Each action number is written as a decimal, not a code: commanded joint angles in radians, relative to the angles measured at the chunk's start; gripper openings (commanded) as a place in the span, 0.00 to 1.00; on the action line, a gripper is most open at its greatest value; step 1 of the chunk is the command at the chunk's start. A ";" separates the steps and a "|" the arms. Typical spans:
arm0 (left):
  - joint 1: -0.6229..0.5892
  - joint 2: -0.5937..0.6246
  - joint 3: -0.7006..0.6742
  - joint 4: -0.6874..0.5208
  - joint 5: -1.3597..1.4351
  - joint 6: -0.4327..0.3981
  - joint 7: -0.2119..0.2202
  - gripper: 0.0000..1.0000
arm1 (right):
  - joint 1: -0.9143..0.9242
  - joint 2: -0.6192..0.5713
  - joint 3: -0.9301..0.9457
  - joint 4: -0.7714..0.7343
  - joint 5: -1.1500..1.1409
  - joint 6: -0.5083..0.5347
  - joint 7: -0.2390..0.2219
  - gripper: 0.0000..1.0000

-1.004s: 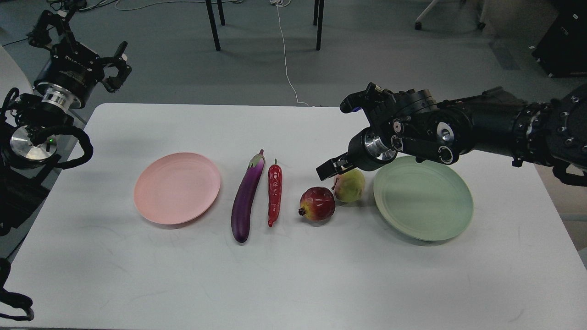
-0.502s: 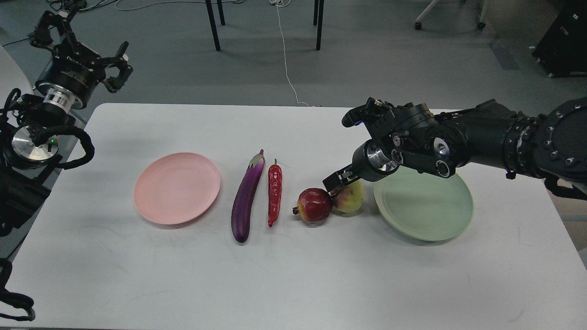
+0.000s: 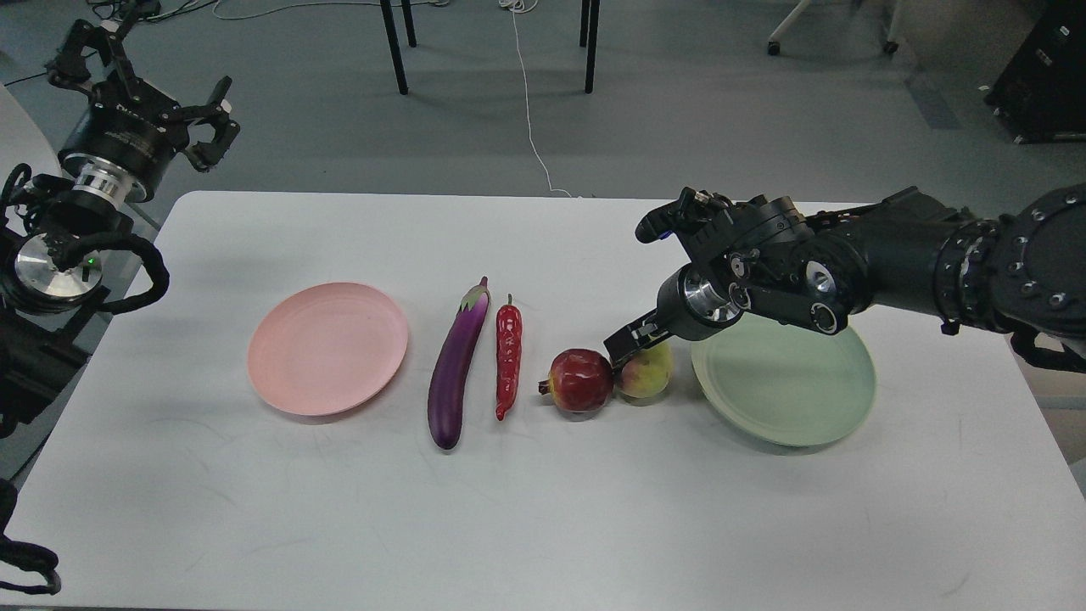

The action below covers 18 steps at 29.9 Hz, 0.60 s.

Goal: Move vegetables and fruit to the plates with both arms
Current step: 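Lower the right gripper onto the yellow-green peach and grasp it, then carry the peach onto the green plate and release it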

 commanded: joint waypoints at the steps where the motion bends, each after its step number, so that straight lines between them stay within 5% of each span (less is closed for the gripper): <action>1: 0.002 0.000 0.000 0.000 0.000 0.000 0.000 0.98 | 0.002 0.000 -0.024 0.003 0.004 0.000 0.002 0.68; 5: 0.002 0.000 0.001 0.000 0.000 0.000 0.000 0.98 | 0.005 -0.003 -0.025 0.008 0.006 0.000 0.000 0.43; 11: 0.002 -0.001 0.007 0.000 0.000 0.000 0.002 0.98 | 0.031 -0.044 -0.003 0.027 0.016 0.000 0.000 0.40; 18: -0.002 -0.001 0.010 0.000 0.002 0.000 0.005 0.98 | 0.146 -0.265 0.063 0.172 0.018 0.000 -0.001 0.40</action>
